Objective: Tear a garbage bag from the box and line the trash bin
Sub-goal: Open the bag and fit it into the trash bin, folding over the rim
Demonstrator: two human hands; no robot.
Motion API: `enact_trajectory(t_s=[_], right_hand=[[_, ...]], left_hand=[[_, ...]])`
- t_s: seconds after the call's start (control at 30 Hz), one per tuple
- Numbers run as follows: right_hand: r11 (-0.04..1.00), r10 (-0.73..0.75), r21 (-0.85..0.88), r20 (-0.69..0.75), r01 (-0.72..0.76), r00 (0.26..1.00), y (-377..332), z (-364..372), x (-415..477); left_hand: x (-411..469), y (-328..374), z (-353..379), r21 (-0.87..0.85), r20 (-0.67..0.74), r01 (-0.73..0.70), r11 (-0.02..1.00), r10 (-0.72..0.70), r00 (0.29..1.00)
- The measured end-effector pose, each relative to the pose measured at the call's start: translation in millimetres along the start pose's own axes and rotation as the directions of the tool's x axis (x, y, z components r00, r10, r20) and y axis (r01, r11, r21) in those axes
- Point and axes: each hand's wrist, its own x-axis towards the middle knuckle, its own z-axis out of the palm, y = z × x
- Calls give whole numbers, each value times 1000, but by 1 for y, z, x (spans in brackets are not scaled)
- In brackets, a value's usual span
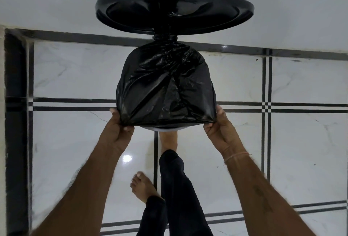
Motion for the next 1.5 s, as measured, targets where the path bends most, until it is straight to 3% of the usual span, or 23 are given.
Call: enact_trajectory(t_s=[0.1, 0.17, 0.47, 0.83, 0.97, 1.07, 1.5], right_hand=[[1000, 20, 15, -2, -20, 1000, 7, 2, 1], [999, 34, 11, -9, -33, 999, 11, 3, 1], [990, 139, 17, -108, -138, 984, 22, -5, 1], [998, 61, -5, -122, -62, 991, 28, -2, 15], [999, -6, -43, -96, 1, 995, 22, 13, 14], [994, -32, -107, -70, 24, 997, 21, 19, 14], [974, 2, -212, -354, -83, 935, 18, 28, 37]], left_hand=[[-1, -6, -2, 51, 119, -19, 999, 13, 993], [-1, -9, -5, 93, 114, -18, 995, 7, 993], [8, -16, -6, 200, -83, 33, 979, -16, 996], [16, -15, 5, 225, -271, 94, 970, -30, 962], [9, -14, 12, 84, -120, -13, 996, 23, 992], [3, -12, 8, 76, -21, -50, 996, 51, 998], [10, -1, 7, 110, -31, -32, 993, 35, 999]])
